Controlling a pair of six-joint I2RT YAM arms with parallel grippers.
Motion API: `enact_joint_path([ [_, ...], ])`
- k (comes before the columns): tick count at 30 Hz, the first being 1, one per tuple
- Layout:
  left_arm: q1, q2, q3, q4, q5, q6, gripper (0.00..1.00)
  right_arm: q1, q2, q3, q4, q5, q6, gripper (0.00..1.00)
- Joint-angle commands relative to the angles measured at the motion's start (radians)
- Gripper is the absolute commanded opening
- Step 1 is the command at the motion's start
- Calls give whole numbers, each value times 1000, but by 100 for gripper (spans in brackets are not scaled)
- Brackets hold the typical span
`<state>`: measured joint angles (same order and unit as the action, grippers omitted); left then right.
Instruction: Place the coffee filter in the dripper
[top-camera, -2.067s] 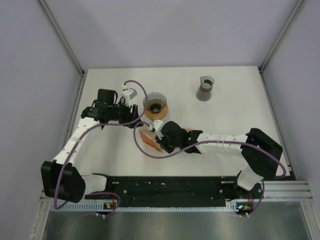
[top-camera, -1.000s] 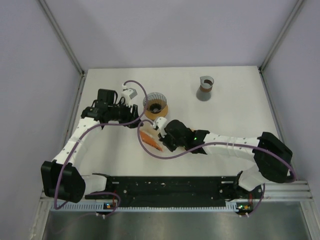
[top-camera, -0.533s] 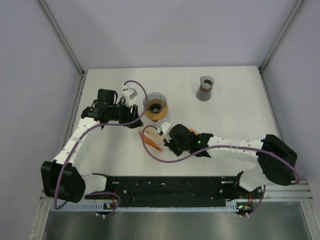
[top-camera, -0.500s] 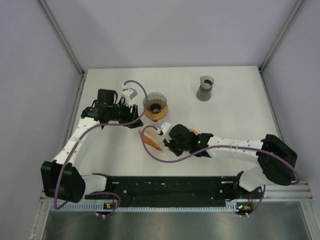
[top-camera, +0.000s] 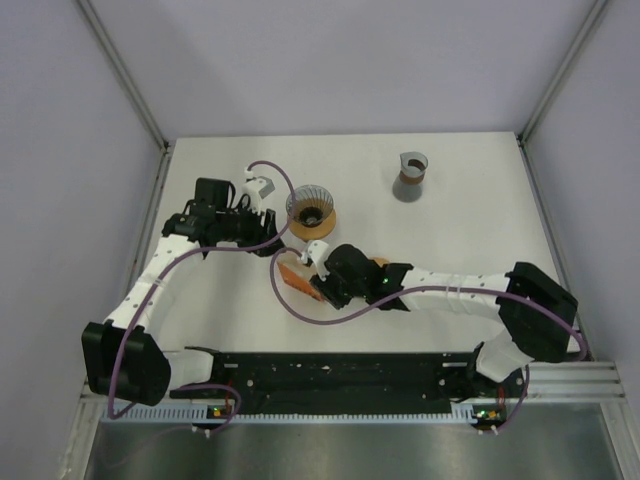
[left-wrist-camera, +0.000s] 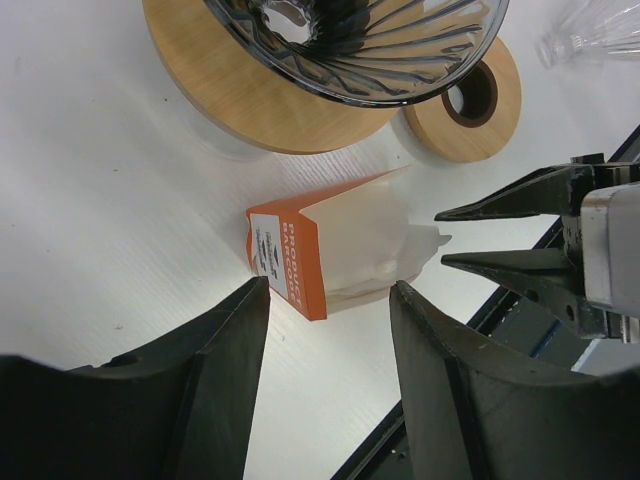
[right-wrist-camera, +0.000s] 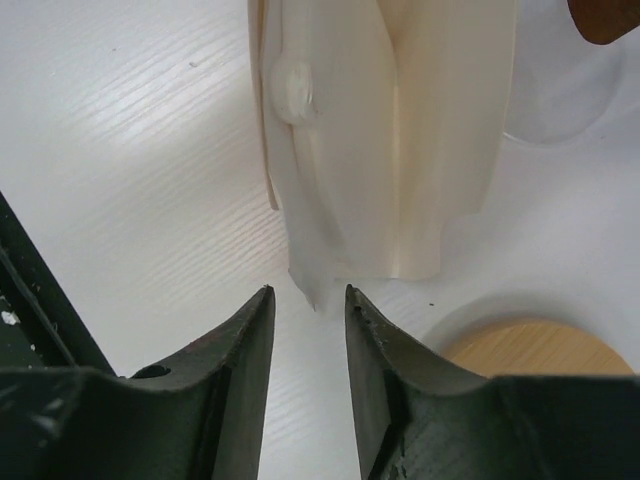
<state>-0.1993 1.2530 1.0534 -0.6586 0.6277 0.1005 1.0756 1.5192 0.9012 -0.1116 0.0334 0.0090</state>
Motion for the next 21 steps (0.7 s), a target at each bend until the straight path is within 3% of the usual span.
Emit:
enact_joint_path([
  [1,-3,-13,36,8,1,11,57,6,47,62,50,25,-3,31],
  [8,-5,-18,33,8,-3,15,57,6,56,82,41,3,-3,0],
  [21,-3,-21,49,-6,-8,25,58,6,-102,57,-121,-4,-73,0],
])
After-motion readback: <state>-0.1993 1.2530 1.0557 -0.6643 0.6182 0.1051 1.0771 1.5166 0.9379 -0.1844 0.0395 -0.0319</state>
